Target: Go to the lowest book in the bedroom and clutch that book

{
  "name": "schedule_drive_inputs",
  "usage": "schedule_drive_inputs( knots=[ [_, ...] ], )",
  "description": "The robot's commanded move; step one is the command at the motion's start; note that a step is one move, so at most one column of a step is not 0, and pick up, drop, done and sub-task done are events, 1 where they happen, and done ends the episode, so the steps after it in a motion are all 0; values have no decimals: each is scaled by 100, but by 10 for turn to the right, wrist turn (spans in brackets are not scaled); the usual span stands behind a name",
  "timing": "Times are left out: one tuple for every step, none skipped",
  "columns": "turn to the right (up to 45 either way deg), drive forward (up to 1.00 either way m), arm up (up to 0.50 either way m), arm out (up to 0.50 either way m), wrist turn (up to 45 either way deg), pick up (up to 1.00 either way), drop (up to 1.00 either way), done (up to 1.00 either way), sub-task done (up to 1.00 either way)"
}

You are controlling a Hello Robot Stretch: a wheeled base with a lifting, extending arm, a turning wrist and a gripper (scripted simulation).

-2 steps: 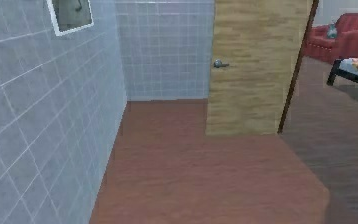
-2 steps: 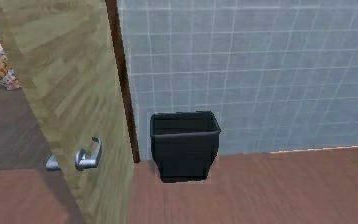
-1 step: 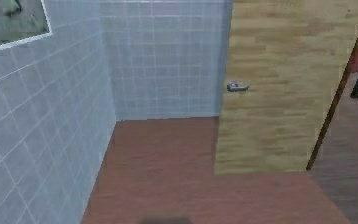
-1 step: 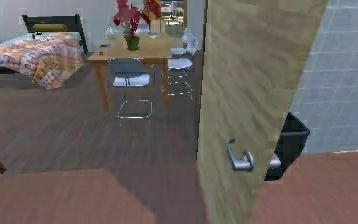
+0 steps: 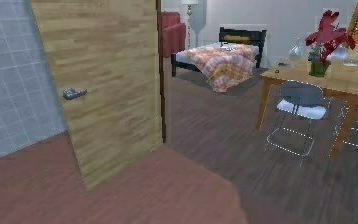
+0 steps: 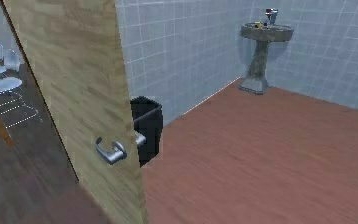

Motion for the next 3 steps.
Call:
schedule_drive_inputs(
  knots=[
    [150,0,0,0,0,0,0,0,0],
    [0,30,0,0,0,0,0,0,0],
    [0,100,0,0,0,0,0,0,0]
  ],
)
